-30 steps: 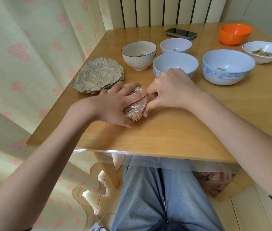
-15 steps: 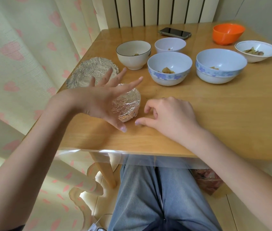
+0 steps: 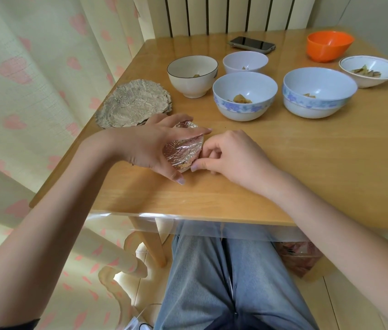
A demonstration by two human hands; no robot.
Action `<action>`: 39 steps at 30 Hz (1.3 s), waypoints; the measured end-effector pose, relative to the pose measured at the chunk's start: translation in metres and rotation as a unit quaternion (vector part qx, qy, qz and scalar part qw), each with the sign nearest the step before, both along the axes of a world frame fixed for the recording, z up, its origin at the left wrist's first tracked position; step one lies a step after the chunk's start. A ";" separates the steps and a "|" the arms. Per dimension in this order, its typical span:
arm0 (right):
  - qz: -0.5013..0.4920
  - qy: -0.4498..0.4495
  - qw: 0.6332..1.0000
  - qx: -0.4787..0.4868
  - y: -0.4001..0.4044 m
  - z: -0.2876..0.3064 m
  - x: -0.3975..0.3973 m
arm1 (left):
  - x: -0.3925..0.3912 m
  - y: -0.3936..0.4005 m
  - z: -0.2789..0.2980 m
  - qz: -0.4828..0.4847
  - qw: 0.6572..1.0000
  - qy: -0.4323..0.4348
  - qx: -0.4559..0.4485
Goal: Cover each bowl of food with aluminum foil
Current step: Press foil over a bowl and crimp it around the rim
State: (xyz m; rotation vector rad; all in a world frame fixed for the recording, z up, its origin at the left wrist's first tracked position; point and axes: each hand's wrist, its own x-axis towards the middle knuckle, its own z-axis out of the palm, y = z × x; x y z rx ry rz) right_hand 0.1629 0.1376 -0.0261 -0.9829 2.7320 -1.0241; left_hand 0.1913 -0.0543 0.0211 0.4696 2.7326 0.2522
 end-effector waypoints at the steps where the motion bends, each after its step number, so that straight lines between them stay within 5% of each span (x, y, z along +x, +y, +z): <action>1: 0.007 -0.009 1.000 -0.004 0.000 0.000 -0.003 | 0.000 0.000 0.000 0.000 1.000 -0.001 -0.002; 6: 0.047 -0.003 0.999 0.011 0.001 0.009 -0.016 | 0.001 0.001 0.000 0.003 1.000 0.004 0.000; 13: 0.068 0.174 0.975 0.120 0.000 0.017 -0.028 | 0.000 0.001 -0.003 0.018 1.000 0.009 0.012; 30: 0.068 0.319 0.944 0.052 0.006 -0.002 -0.026 | 0.000 0.002 -0.004 0.024 0.999 0.025 0.017; 39: 0.054 0.220 0.961 0.157 0.017 0.005 -0.023 | 0.007 0.015 -0.002 0.092 0.995 0.040 0.005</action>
